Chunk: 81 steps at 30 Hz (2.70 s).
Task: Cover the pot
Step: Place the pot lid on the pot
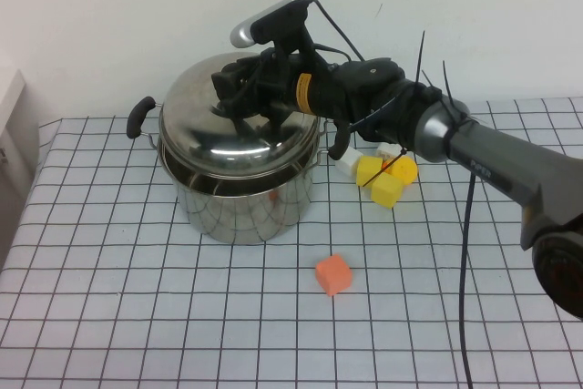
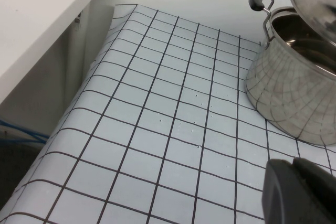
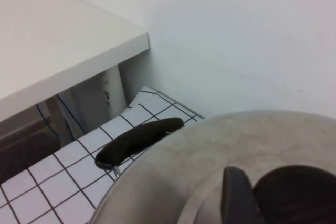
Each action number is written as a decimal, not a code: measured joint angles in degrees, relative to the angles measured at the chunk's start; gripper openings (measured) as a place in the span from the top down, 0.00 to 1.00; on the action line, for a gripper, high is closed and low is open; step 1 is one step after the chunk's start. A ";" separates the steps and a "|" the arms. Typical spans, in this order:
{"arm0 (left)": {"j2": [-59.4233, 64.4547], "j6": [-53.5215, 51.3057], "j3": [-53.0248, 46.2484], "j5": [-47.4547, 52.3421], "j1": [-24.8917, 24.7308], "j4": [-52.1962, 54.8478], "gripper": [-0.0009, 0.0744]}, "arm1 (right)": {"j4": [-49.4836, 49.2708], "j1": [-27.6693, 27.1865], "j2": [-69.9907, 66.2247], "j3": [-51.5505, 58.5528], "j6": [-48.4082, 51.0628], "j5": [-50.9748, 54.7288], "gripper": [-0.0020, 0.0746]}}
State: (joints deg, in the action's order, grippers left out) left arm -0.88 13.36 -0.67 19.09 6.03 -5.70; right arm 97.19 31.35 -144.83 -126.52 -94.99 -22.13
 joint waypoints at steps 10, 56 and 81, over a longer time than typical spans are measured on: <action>0.00 0.00 0.00 0.00 0.00 0.00 0.99 | 0.00 0.05 0.00 0.00 0.00 0.13 0.52; 0.00 -0.16 0.00 0.00 0.00 0.00 0.99 | -2.79 1.39 -5.77 -3.30 0.83 3.50 0.52; 0.00 0.01 0.00 0.00 0.00 0.00 0.99 | -2.69 -1.18 0.04 -3.30 -2.44 -5.51 0.35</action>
State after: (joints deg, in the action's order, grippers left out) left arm -0.88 13.37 -0.67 19.09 6.03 -5.70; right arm 94.51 30.17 -144.79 -129.82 -97.43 -27.64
